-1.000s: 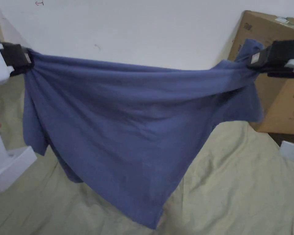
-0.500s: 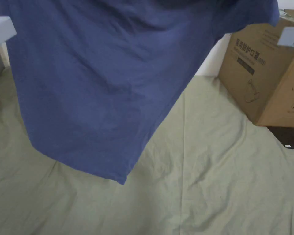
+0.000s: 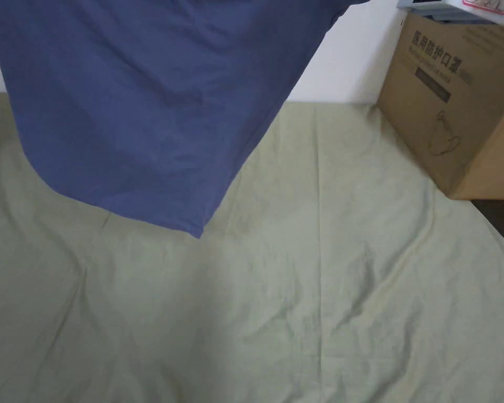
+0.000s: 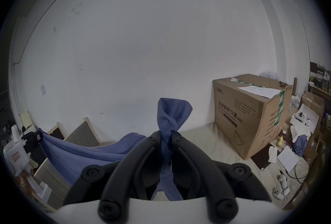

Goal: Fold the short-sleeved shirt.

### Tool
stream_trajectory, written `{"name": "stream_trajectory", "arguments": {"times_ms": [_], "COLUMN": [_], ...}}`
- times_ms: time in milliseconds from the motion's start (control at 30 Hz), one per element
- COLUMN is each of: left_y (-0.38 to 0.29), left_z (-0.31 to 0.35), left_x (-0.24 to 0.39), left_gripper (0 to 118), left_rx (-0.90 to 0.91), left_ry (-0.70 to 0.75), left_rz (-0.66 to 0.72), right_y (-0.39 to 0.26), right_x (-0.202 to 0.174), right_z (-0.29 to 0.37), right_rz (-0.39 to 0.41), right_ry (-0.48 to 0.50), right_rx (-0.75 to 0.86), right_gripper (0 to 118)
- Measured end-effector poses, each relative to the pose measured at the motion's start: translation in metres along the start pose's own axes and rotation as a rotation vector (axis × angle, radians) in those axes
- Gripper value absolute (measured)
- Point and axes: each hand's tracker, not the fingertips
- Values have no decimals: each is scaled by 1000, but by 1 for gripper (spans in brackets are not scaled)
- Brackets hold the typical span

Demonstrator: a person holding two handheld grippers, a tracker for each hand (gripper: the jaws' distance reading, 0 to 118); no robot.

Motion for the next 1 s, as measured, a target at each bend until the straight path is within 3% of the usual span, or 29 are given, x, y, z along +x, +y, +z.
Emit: {"name": "stream_trajectory", "arguments": {"times_ms": [100,233,333,500,800,1000], "left_y": [-8,-23,-48,-104,-201,-296], "left_z": [-38,-69,-74,-69,29,128], "left_x": [11,23,26,21,-14,-26], "left_gripper": [2,2,2,2,2,2], "left_rx": [-36,-47,-38,-176,-281,-383], "left_ry": [12,19,27,-3,-160,-239], "left_rz": [27,62,84,59,129,73], "right_y": [-7,-21,-42,-98,-216,-298], "right_x": [1,1,10,32,80,122], "right_z": [-29,-65,-81,-89,-29,41], "right_rz": [-34,-3,-10,-51,2,-50], "right_ry": [-5,-42,-26,-1,27,34], "right_rx": [5,4,-8,-137,-303,-392], "right_gripper": [11,11,11,11,11,11]}}
